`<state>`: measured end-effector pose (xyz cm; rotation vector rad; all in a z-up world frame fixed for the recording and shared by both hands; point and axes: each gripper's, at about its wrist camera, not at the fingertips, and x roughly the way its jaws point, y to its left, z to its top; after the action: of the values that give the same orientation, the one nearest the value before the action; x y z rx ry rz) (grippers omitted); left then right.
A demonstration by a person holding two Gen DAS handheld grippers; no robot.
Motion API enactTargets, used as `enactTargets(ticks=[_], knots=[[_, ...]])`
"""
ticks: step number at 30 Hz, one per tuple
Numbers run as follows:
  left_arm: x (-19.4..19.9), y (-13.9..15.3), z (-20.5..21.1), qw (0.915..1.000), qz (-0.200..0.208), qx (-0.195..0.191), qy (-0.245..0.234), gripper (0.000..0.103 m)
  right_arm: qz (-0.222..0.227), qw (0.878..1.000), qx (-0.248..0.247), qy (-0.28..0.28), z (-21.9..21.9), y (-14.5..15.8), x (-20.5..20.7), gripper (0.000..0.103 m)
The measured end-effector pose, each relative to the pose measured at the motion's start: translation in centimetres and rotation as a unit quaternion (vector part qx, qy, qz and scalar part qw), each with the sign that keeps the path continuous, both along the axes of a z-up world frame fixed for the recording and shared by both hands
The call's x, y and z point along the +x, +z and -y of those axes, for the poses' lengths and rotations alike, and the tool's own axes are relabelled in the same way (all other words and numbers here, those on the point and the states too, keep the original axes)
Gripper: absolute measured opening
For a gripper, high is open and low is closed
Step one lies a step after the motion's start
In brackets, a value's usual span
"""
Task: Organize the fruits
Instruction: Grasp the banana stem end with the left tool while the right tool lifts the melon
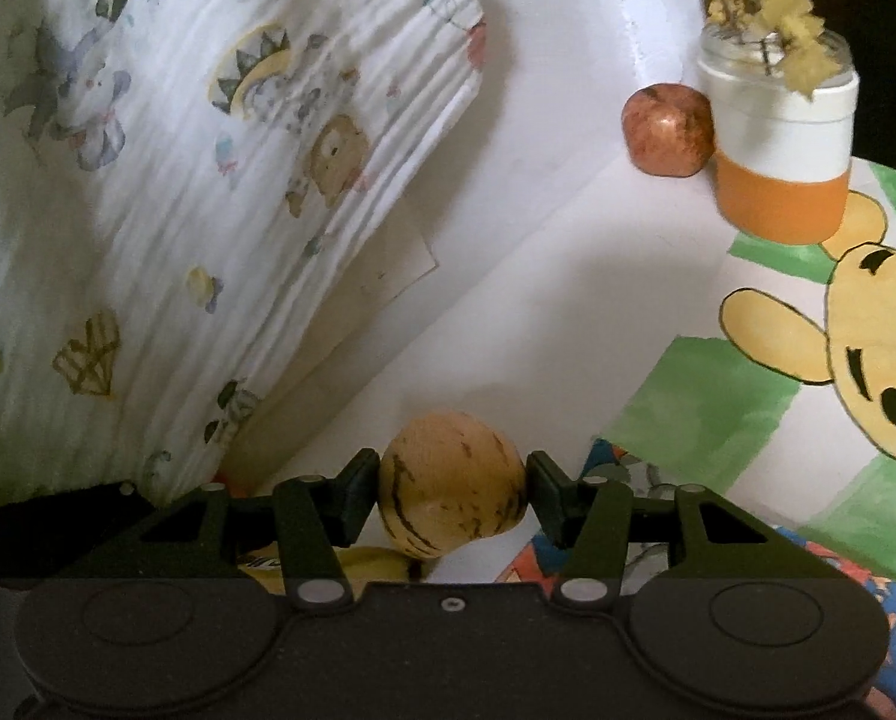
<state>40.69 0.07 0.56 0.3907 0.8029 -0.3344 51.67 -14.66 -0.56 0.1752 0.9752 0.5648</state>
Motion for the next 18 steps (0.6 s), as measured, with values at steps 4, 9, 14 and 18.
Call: enactTargets(ticks=[4,9,14,18], knots=[[0.3,0.5,0.0,0.9998,-0.018,-0.001,0.010,0.052,0.001,1.000,0.000,-0.004,0.2,0.0,-0.1,0.055],[0.4,0.5,-0.1,0.9997,-0.020,-0.005,0.013,0.054,0.004,1.000,-0.003,-0.004,0.3,0.1,-0.1,0.055],[0.8,0.1,-0.2,0.9997,-0.022,-0.002,0.009,0.057,0.000,1.000,-0.016,0.000,-0.1,0.0,0.0,0.056],[1.5,0.1,-0.2,0.9992,-0.035,-0.009,0.015,0.057,0.003,1.000,-0.025,0.004,-0.4,-0.2,-0.2,0.056]])
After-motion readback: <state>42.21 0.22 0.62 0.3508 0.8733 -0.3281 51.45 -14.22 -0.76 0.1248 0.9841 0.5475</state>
